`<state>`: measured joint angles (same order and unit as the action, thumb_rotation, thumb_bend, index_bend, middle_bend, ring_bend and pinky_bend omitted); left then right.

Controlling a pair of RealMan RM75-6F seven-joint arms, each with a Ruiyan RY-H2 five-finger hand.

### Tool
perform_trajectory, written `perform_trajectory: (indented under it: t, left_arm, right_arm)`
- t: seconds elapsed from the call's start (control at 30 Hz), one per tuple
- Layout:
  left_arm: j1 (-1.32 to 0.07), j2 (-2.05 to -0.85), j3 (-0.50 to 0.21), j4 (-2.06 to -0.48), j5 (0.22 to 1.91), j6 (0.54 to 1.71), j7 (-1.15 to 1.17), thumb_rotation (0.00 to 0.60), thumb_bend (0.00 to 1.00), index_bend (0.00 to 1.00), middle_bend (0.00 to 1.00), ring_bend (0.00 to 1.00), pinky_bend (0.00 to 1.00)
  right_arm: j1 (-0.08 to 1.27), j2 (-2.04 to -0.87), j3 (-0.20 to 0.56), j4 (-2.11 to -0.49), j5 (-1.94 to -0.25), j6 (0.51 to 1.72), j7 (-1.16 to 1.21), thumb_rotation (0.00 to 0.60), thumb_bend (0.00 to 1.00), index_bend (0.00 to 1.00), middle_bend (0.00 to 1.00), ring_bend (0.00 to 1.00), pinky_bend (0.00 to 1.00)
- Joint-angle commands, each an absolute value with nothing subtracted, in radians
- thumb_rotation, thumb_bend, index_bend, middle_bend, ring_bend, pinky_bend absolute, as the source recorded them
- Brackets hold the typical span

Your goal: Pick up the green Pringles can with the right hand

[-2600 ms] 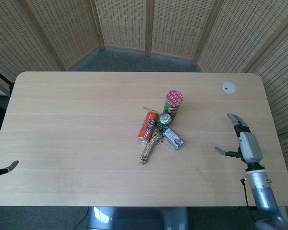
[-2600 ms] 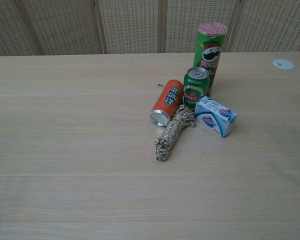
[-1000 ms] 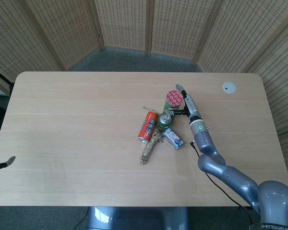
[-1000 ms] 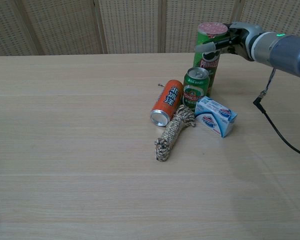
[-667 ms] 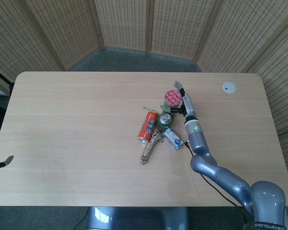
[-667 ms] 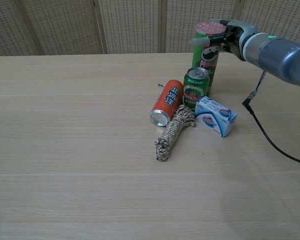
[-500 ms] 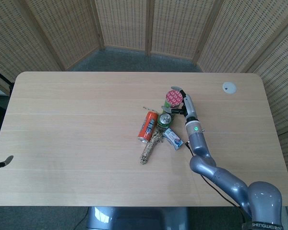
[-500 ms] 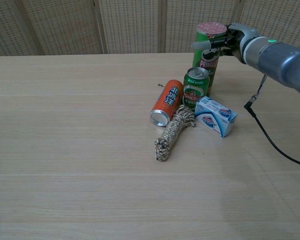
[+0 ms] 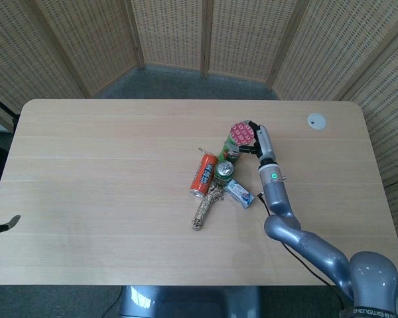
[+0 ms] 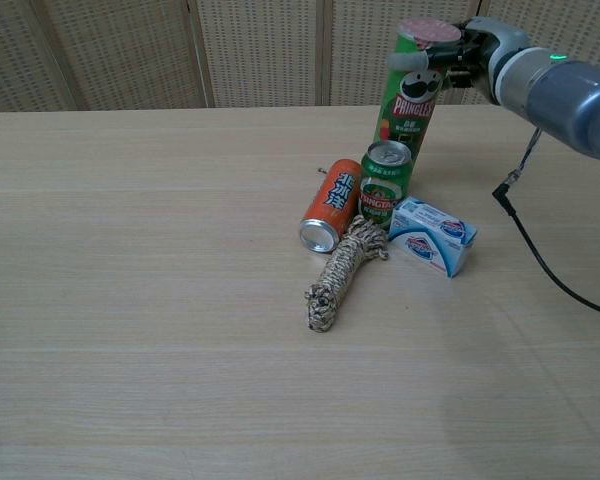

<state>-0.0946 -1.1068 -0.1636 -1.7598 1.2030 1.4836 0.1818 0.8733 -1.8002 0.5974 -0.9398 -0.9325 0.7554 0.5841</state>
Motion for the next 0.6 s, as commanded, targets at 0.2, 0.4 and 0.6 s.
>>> perform_trajectory:
  t: [0.2, 0.4, 0.6]
  left_arm:
    - [-0.095, -1.096, -0.163, -1.766, 1.203, 1.470, 0.155, 0.600, 0.00, 0.00, 0.00, 0.00, 0.00]
    - [-0.095, -1.089, -0.158, -1.775, 1.215, 1.465, 0.140, 0.600, 0.00, 0.00, 0.00, 0.00, 0.00]
    - [-0.093, -1.086, -0.152, -1.784, 1.228, 1.468, 0.136, 0.600, 0.00, 0.00, 0.00, 0.00, 0.00]
  right_arm:
    - [0.865, -1.622, 0.693, -1.206, -0.862, 0.830, 0.446, 0.600, 0.00, 0.49, 0.41, 0.29, 0.48]
    - [0.867, -1.486, 0.766, -1.395, -0.766, 0.888, 0.319, 0.600, 0.00, 0.48, 0.41, 0.29, 0.48]
    - [0.887, -1.389, 0.824, -1.499, -0.658, 0.923, 0.238, 0.600, 0.00, 0.48, 0.41, 0.29, 0.48]
